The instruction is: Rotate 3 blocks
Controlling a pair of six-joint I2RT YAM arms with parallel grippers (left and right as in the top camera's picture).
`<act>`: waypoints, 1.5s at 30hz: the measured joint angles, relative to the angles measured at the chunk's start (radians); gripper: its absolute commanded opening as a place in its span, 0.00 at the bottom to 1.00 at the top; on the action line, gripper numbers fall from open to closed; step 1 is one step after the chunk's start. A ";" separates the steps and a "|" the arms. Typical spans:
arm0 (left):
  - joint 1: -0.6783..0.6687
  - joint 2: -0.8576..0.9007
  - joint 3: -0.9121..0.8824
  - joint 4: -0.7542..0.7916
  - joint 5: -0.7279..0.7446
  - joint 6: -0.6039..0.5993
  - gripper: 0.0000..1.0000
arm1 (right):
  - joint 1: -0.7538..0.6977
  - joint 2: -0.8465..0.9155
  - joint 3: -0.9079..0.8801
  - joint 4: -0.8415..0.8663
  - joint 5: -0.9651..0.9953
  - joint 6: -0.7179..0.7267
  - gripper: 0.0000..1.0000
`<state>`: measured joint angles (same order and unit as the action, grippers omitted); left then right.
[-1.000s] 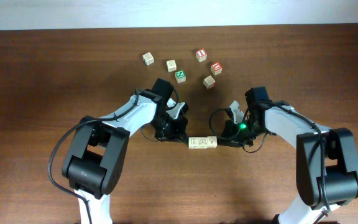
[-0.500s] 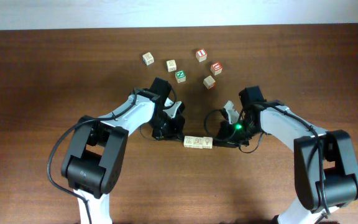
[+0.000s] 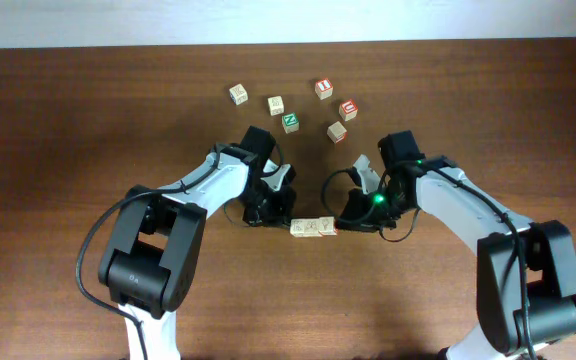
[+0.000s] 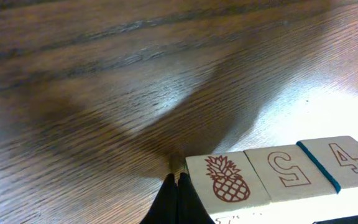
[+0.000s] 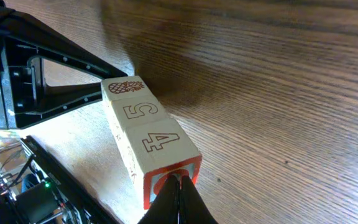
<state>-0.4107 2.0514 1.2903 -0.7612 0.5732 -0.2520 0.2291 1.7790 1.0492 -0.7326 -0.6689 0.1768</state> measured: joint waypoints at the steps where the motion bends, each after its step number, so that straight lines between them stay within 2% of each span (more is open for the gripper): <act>1: 0.001 0.000 0.000 0.000 -0.002 0.000 0.00 | 0.003 0.000 0.002 0.000 0.002 0.007 0.04; 15: 0.015 0.000 -0.002 -0.001 -0.043 0.000 0.00 | 0.082 -0.023 0.101 -0.006 0.015 0.057 0.04; 28: 0.014 0.000 -0.004 -0.001 -0.040 0.000 0.00 | 0.157 -0.054 0.118 0.001 0.016 0.112 0.04; 33: -0.014 0.000 -0.003 0.007 0.066 -0.003 0.00 | 0.192 -0.041 0.119 0.008 0.015 0.115 0.04; 45: 0.025 0.000 -0.003 0.007 0.061 -0.012 0.00 | 0.192 -0.041 0.120 -0.007 0.025 0.157 0.04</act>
<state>-0.3859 2.0514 1.2869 -0.7540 0.6346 -0.2642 0.4206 1.7382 1.1690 -0.7399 -0.6441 0.3340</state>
